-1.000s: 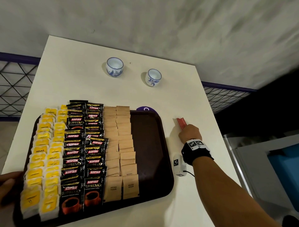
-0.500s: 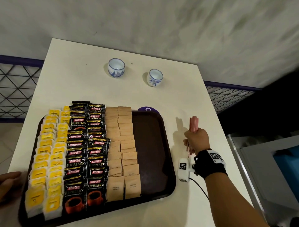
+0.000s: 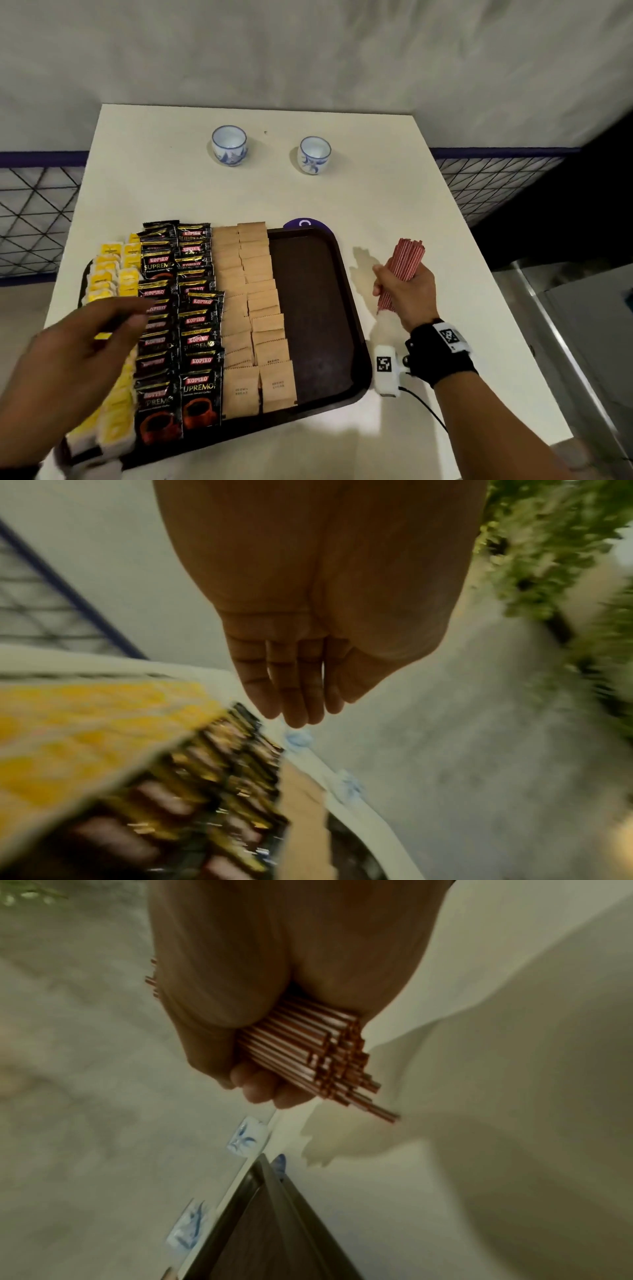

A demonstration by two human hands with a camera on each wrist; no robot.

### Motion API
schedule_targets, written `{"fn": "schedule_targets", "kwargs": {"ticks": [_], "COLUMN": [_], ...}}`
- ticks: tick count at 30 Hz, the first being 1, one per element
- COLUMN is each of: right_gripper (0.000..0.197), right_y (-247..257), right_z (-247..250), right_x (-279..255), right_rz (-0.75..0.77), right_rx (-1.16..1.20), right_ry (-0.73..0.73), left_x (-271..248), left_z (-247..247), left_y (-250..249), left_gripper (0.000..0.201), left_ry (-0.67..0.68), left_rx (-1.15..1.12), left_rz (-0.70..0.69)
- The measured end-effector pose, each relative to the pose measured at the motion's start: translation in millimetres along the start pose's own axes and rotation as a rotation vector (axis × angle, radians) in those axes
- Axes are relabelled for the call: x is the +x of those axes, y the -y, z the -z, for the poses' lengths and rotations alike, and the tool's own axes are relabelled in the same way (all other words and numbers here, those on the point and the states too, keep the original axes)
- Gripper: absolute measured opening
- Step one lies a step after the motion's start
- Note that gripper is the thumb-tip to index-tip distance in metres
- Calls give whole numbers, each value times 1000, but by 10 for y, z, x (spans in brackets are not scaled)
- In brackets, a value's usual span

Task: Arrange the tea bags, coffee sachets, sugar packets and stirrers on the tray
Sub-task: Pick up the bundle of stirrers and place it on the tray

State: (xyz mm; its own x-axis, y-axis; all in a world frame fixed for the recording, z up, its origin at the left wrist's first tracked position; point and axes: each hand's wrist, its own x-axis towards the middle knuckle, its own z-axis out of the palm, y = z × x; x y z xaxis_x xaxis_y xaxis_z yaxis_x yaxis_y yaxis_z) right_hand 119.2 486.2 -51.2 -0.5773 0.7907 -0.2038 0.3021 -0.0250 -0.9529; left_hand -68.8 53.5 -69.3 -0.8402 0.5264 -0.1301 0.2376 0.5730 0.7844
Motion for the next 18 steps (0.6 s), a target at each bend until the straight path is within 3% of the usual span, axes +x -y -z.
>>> {"fn": "schedule_targets", "kwargs": {"ticks": [2,3,5,8,14,18], "right_gripper": [16,17,20,23,32,21], "right_y": [18,29,31,-6,-89,-115], "right_z": [-78,-121,-186,-199,-64,-34], "right_x": [57,80,124,179,159,173], "right_rz": [49,71,98,110,125,176], "right_rx": [-30,-46,-57,-36,-7,39], "right_ry": [12,23,53,87,254,293], "left_x": [124,146,256,480,772,885], "left_z": [-272,-356,-662,-1157,-1883,-2139], "left_y": [-1238,-1621,-1930,-2200,-2490,-2515], "left_gripper": [17,21,28,38,60,66], "left_ry": [-3,21,135,226,324,288], "left_rx": [-5,-12,31,155,280,356], "left_rz": [-243,-344,-399,-576,-645,-699]}}
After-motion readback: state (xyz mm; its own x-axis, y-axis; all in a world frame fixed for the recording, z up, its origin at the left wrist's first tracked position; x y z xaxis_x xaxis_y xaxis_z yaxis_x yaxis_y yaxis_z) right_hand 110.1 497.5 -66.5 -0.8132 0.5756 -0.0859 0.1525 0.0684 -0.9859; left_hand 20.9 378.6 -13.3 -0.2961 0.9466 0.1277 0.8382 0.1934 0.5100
